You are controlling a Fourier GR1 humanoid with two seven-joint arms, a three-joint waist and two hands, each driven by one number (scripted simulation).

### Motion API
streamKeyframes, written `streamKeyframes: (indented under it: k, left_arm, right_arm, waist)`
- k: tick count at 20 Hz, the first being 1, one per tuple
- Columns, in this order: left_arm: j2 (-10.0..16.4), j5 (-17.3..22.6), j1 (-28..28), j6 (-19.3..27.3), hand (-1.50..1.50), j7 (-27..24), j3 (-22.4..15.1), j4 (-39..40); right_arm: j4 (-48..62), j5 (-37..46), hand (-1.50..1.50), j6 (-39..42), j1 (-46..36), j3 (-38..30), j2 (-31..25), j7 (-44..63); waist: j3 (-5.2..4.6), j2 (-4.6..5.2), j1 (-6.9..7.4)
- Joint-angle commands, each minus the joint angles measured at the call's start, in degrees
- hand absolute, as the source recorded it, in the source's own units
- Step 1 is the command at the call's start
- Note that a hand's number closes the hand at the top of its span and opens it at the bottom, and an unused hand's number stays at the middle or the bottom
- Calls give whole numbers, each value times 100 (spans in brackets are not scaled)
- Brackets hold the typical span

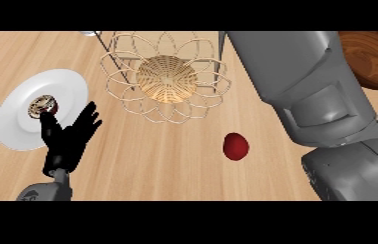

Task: Pick the sweet potato from the placemat and place it in the tiered shelf

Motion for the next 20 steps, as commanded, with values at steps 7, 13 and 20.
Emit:
streamKeyframes:
  k: [7, 13, 20]
  left_arm:
    - [-45, 50, 365, -70, 0, 12, 51, 35]
    - [-195, -58, 274, 214, 0, 101, 35, -88]
    - [66, 99, 422, -47, 0, 76, 278, 7]
  right_arm:
    - [-424, 501, -150, -795, 248, 55, -778, 879]
    - [-1464, 146, -150, -397, 974, -230, -1377, 950]
    - [-3500, -501, -150, 979, 2248, -169, -1885, 1259]
  waist:
    - [-22, -61, -164]
    - [-14, -78, -259]
    - [-14, -107, -350]
